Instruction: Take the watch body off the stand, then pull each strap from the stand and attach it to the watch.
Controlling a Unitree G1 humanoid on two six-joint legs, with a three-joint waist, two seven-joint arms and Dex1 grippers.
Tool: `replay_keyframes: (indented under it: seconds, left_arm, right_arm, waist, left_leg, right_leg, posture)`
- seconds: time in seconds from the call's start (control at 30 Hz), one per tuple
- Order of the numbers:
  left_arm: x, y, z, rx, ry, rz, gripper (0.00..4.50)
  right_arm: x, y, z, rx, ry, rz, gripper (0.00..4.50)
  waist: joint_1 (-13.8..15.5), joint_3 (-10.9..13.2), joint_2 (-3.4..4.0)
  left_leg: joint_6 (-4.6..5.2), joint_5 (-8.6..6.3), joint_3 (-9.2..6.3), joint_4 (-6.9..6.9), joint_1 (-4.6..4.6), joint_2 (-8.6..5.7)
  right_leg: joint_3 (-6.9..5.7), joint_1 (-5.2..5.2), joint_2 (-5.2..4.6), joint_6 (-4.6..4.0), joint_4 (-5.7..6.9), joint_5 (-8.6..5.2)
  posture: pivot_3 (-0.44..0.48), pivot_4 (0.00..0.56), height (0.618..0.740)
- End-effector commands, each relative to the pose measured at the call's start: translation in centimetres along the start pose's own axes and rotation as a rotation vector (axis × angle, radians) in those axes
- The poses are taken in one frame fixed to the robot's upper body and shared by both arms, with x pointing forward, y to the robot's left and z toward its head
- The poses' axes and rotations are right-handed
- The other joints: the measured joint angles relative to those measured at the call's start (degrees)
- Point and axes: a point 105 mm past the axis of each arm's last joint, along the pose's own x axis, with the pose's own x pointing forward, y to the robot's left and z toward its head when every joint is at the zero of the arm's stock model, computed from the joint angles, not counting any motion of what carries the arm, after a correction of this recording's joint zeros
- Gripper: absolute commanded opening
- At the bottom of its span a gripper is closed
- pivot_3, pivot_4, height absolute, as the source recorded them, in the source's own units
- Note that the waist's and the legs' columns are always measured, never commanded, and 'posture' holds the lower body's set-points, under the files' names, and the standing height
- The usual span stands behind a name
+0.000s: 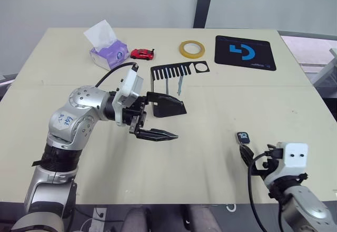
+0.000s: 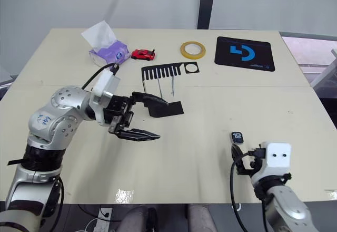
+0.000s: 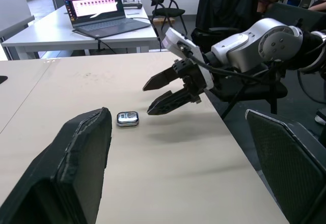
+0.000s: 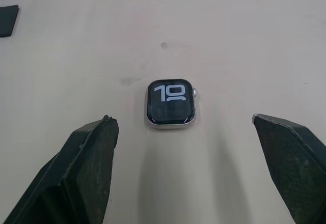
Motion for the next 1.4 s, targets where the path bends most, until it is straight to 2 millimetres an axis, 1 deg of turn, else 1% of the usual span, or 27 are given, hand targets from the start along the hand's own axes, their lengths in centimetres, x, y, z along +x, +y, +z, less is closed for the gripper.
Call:
replay_keyframes:
  seconds: [0.03, 0.13, 0.17, 0.2, 0.3, 0.4, 0.47, 0.53, 0.6, 0.63, 0.73, 0.8, 0.87, 0.9, 1.0, 1.17, 1.23, 1.3, 1.4]
  left_arm:
    - [-0.1, 0.2, 0.7, 0.039, -0.017, 0.019, 4.50]
    - [-0.7, 0.4, 0.8, 0.021, -0.028, 0.081, 4.50]
    - [-0.9, 0.4, 0.7, 0.012, -0.030, 0.103, 4.50]
    - [-1.3, 0.1, 0.6, 0.003, -0.025, 0.133, 4.50]
    - [-2.7, -0.7, -0.1, -0.034, -0.008, 0.231, 4.50]
    - [-4.4, -2.2, -1.1, -0.107, 0.010, 0.352, 4.50]
    - [-5.8, -3.1, -2.2, -0.172, 0.017, 0.465, 4.50]
    - [-7.3, -4.3, -3.6, -0.227, 0.035, 0.623, 4.50]
    - [-8.2, -5.6, -4.4, -0.255, 0.049, 0.751, 4.50]
    - [-8.5, -5.9, -4.5, -0.262, 0.051, 0.788, 4.50]
    - [-8.6, -6.6, -5.0, -0.276, 0.049, 0.939, 4.50]
    - [-7.8, -6.6, -5.0, -0.270, 0.039, 1.002, 4.50]
    - [-6.5, -6.4, -5.0, -0.249, 0.044, 1.009, 4.50]
    - [-6.1, -6.2, -5.0, -0.237, 0.055, 1.014, 4.50]
    - [-6.3, -4.3, -5.5, -0.225, 0.068, 1.115, 4.50]
    - [-4.6, -1.4, -6.2, -0.223, 0.071, 1.163, 4.50]
    - [-3.8, -0.9, -6.6, -0.220, 0.087, 1.153, 4.50]
    - [-3.6, -0.2, -7.5, -0.211, 0.133, 1.175, 4.50]
    - [-3.4, 0.7, -8.1, -0.217, 0.147, 1.209, 4.50]
  right_arm:
    - [-1.7, 0.0, 2.5, -0.092, -0.064, 0.102, 4.48]
    - [-2.9, -1.8, 4.2, -0.144, -0.096, 0.155, 4.48]
    - [-3.1, -2.3, 4.7, -0.150, -0.107, 0.173, 4.48]
    - [-3.3, -2.3, 5.3, -0.149, -0.118, 0.227, 4.48]
    - [-3.7, -1.3, 6.8, -0.144, -0.142, 0.420, 4.48]
    - [-3.5, -0.2, 7.9, -0.126, -0.148, 0.581, 4.48]
    - [-3.4, 0.6, 8.4, -0.123, -0.152, 0.661, 4.48]
    - [-3.0, 1.3, 8.9, -0.121, -0.158, 0.739, 4.48]
    - [-2.5, 1.8, 9.4, -0.132, -0.168, 0.784, 4.48]
    - [-2.4, 2.0, 9.5, -0.136, -0.171, 0.795, 4.48]
    - [-2.0, 2.7, 10.1, -0.149, -0.186, 0.842, 4.48]
    - [-1.9, 3.3, 10.4, -0.159, -0.194, 0.863, 4.48]
    - [-1.9, 3.8, 10.6, -0.162, -0.204, 0.876, 4.48]
    - [-1.9, 4.0, 10.7, -0.163, -0.209, 0.881, 4.48]
    - [-1.9, 4.6, 10.9, -0.165, -0.221, 0.892, 4.48]
    - [-2.3, 5.4, 10.9, -0.164, -0.225, 0.911, 4.48]
    - [-2.5, 5.7, 10.8, -0.162, -0.223, 0.916, 4.48]
    - [-2.7, 5.9, 10.5, -0.158, -0.219, 0.917, 4.48]
    - [-2.8, 6.1, 10.3, -0.154, -0.217, 0.909, 4.48]
  waist:
    - [0.01, -0.01, -0.01]
    - [0.03, -0.01, -0.02]
    - [-0.03, -0.01, -0.02]
    - [-0.14, -0.02, -0.03]
    - [-0.40, -0.02, -0.04]
    - [-0.37, -0.01, -0.07]
    - [-0.17, -0.03, -0.10]
    - [-0.04, -0.05, -0.14]
    - [-0.05, -0.06, -0.15]
    - [-0.03, -0.06, -0.22]
    - [0.58, -0.08, -0.25]
    - [1.31, -0.13, -0.34]
    - [1.66, -0.16, -0.37]
    - [1.69, -0.20, -0.43]
    - [1.62, -0.21, -0.45]
    - [1.54, -0.24, -0.49]
    - [1.39, -0.25, -0.50]
    - [1.45, -0.26, -0.52]
    - [1.61, -0.27, -0.53]
  left_leg:
    - [0.02, -0.01, 0.00, 0.01, 0.00, 0.01]
    - [0.18, -0.10, 0.01, 0.02, 0.03, -0.01]
    - [0.20, -0.11, 0.01, 0.01, 0.06, 0.00]
    - [0.22, -0.12, 0.02, 0.01, 0.10, 0.01]
    - [0.22, -0.14, 0.01, -0.05, 0.22, 0.11]
    - [0.21, -0.13, -0.15, -0.03, 0.22, 0.19]
    - [0.22, -0.15, -0.13, -0.03, 0.26, 0.21]
    - [0.21, -0.16, -0.19, -0.02, 0.26, 0.23]
    - [0.21, -0.19, -0.21, -0.02, 0.29, 0.24]
    - [0.22, -0.20, -0.22, -0.01, 0.29, 0.24]
    - [0.24, -0.24, -0.60, 0.01, 0.40, 0.16]
    - [0.27, -0.25, -0.75, -0.01, 0.41, 0.00]
    - [0.27, -0.26, -0.89, 0.01, 0.34, -0.10]
    - [0.27, -0.25, -0.97, 0.02, 0.30, -0.13]
    - [0.27, -0.25, -1.02, 0.02, 0.25, -0.15]
    - [0.28, -0.23, -1.11, 0.04, 0.20, -0.17]
    - [0.27, -0.23, -1.12, 0.03, 0.19, -0.15]
    - [0.27, -0.23, -1.11, 0.02, 0.18, -0.12]
    - [0.25, -0.21, -1.16, 0.04, 0.17, -0.15]
  right_leg:
    - [0.00, 0.01, 0.02, 0.00, -0.01, 0.00]
    - [-0.04, 0.05, 0.03, 0.01, -0.02, 0.00]
    - [-0.05, 0.08, 0.05, 0.01, -0.04, 0.01]
    - [-0.04, 0.10, 0.08, 0.01, -0.04, 0.01]
    - [0.06, 0.16, 0.18, 0.00, -0.05, 0.00]
    - [0.27, 0.21, 0.15, -0.03, -0.07, -0.01]
    - [0.33, 0.27, 0.04, -0.03, -0.06, -0.01]
    - [0.28, 0.32, -0.06, -0.03, -0.12, -0.01]
    - [0.25, 0.39, -0.16, -0.03, -0.20, -0.01]
    - [0.24, 0.42, -0.20, -0.03, -0.22, -0.01]
    - [-0.10, 0.91, -0.34, -0.02, -0.60, -0.01]
    - [-0.18, 0.97, -0.45, -0.01, -0.62, 0.00]
    - [-0.26, 1.01, -0.52, 0.01, -0.65, 0.01]
    - [-0.27, 1.01, -0.52, 0.04, -0.68, 0.02]
    - [-0.32, 1.02, -0.52, 0.05, -0.72, 0.03]
    - [-0.38, 1.03, -0.48, 0.06, -0.70, 0.04]
    - [-0.39, 1.02, -0.47, 0.06, -0.70, 0.04]
    - [-0.38, 1.01, -0.44, 0.06, -0.70, 0.04]
    - [-0.40, 1.01, -0.47, 0.06, -0.69, 0.04]
  posture:
    - [0.000, 0.150, 0.738]
    - [0.000, 0.150, 0.738]
    - [0.000, 0.150, 0.738]
    - [0.000, 0.150, 0.738]
    - [0.000, 0.150, 0.738]
    - [0.000, 0.150, 0.738]
    - [0.000, 0.150, 0.738]
    - [0.000, 0.150, 0.738]
    - [0.000, 0.150, 0.738]
    - [0.000, 0.150, 0.738]
    - [0.000, 0.150, 0.738]
    - [0.000, 0.150, 0.738]
    - [0.000, 0.150, 0.738]
    - [0.000, 0.150, 0.738]
    - [0.000, 0.150, 0.738]
    - [0.000, 0.150, 0.738]
    - [0.000, 0.150, 0.738]
    - [0.000, 0.150, 0.738]
    - [0.000, 0.150, 0.738]
